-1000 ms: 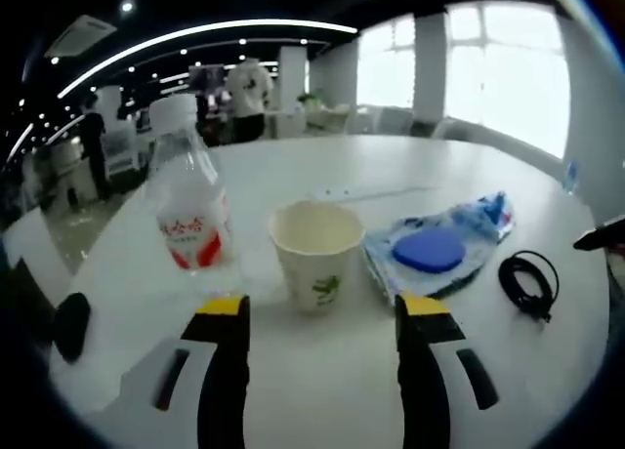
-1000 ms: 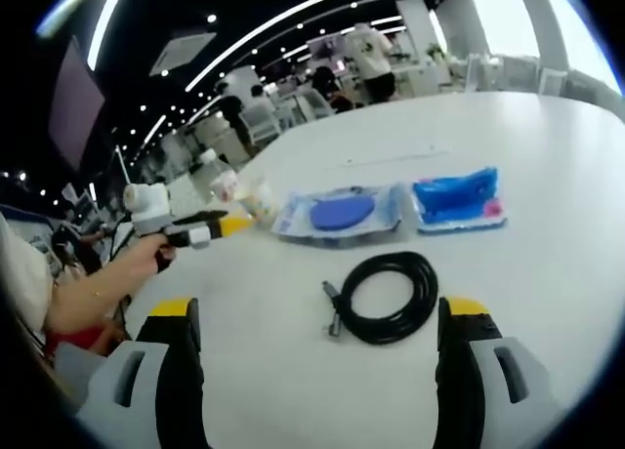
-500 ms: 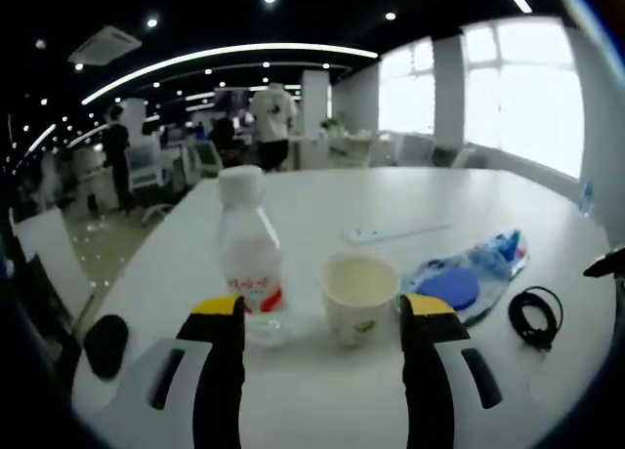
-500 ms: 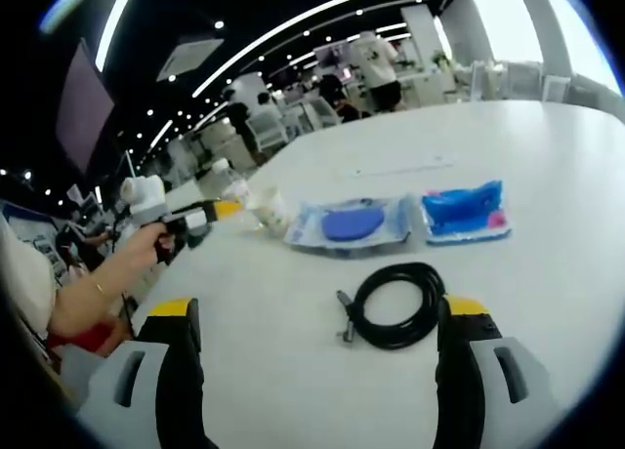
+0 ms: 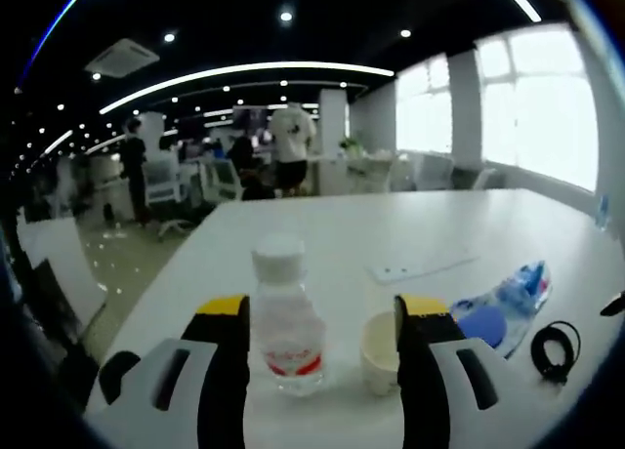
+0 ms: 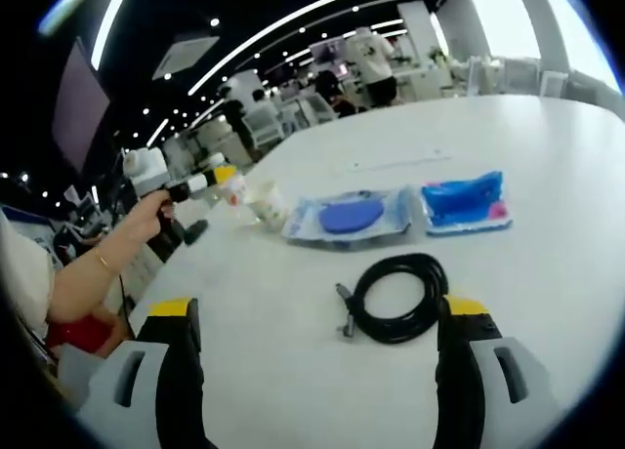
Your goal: Arrange the tabletop items into an orderly group along one side of the table until the central work area is clear of visible clutter.
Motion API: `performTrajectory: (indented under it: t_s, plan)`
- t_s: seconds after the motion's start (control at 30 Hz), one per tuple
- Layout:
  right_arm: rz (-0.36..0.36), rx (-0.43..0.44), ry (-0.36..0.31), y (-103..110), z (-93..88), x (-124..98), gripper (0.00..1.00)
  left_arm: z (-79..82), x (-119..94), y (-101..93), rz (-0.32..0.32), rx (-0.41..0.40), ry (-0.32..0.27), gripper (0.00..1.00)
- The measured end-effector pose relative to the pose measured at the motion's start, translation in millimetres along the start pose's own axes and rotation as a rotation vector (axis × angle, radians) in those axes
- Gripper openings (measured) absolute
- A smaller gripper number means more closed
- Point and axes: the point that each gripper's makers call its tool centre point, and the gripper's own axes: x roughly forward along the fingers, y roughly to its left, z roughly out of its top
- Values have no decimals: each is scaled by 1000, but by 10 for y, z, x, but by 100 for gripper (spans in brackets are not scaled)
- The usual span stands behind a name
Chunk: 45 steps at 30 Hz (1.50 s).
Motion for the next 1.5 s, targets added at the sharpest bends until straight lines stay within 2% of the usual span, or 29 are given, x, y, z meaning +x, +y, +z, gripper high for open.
performTrajectory:
  t_s: [0.23, 0.47, 0.73, 0.77, 1.07, 1.13, 1.3, 1.5]
  plan:
    - [-14, 14, 8, -52, -39, 6, 99, 56, 113, 97, 43, -8, -14, 49]
    - [-21, 23, 5, -83, -44, 9, 99, 138, 192, 103, 54, -22, -49, 39]
    - [-34, 21, 8, -115, -54, -1, 99, 147, 198, 248, 111, -7, -53, 22]
    - [-37, 22, 7, -125, -52, -5, 99, 146, 203, 227, 93, -9, -58, 22]
    - [-38, 26, 5, -134, -40, -2, 99, 141, 215, 262, 94, -8, -40, 21]
    - [-41, 26, 6, -140, -42, -6, 99, 149, 183, 266, 88, -31, -33, 21]
    - [-41, 27, 5, -138, -42, -10, 99, 218, 116, 220, 65, -16, -46, 21]
    - [-37, 23, 9, -118, -53, -9, 99, 177, 39, 221, 67, -21, -32, 21]
